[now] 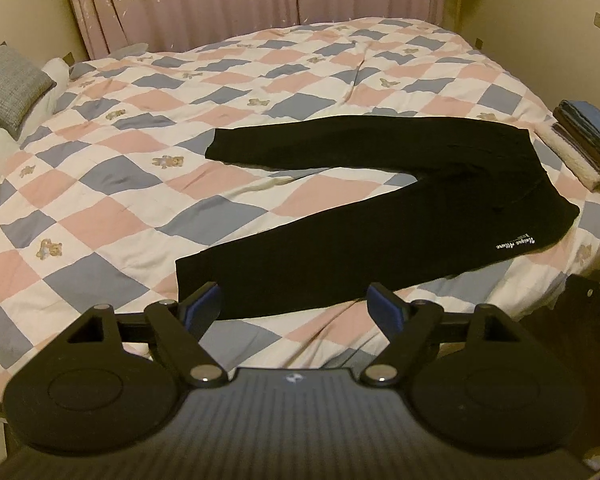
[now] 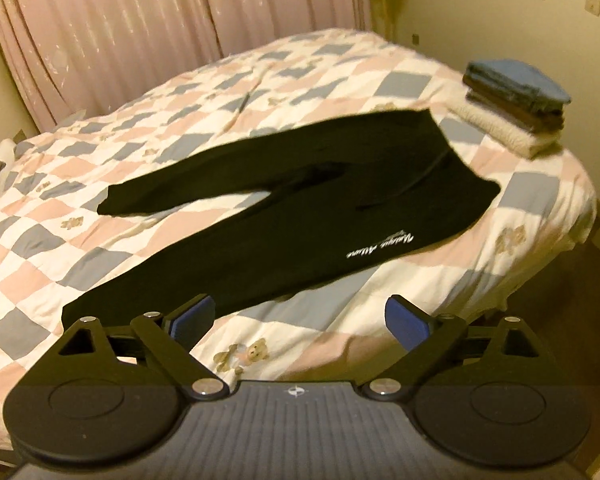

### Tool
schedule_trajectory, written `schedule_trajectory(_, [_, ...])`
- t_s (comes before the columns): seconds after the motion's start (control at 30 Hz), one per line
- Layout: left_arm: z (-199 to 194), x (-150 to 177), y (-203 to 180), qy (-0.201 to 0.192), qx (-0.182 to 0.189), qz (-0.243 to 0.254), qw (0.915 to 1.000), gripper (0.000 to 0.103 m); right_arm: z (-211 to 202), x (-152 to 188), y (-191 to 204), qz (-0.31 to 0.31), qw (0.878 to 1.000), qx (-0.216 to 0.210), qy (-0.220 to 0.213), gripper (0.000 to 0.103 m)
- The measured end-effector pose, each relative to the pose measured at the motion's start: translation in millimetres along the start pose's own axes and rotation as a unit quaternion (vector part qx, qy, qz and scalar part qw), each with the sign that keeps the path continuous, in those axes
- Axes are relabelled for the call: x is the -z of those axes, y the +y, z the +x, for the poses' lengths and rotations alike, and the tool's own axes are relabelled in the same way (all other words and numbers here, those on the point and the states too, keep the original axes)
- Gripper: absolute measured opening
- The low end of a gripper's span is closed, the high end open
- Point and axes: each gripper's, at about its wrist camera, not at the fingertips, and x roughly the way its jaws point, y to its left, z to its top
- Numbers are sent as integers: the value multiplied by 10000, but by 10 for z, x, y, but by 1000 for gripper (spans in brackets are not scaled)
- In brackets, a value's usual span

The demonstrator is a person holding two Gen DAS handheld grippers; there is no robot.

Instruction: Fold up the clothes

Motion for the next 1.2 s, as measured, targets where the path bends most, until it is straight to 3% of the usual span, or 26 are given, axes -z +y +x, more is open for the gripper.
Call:
schedule_trajectory(0.23, [-135, 110, 10, -70, 130, 60, 9999, 86, -175, -4, -16, 12, 9998, 147, -135, 96])
schedule_trajectory(0.5, [-152, 189, 22, -65, 259, 71, 9996, 86, -247, 20, 19, -17, 9995, 289, -123, 97])
schedule_trajectory(1.2, [-73, 259, 234, 124, -83, -243, 9996, 86, -70, -95, 179, -285, 9996, 26, -43, 98])
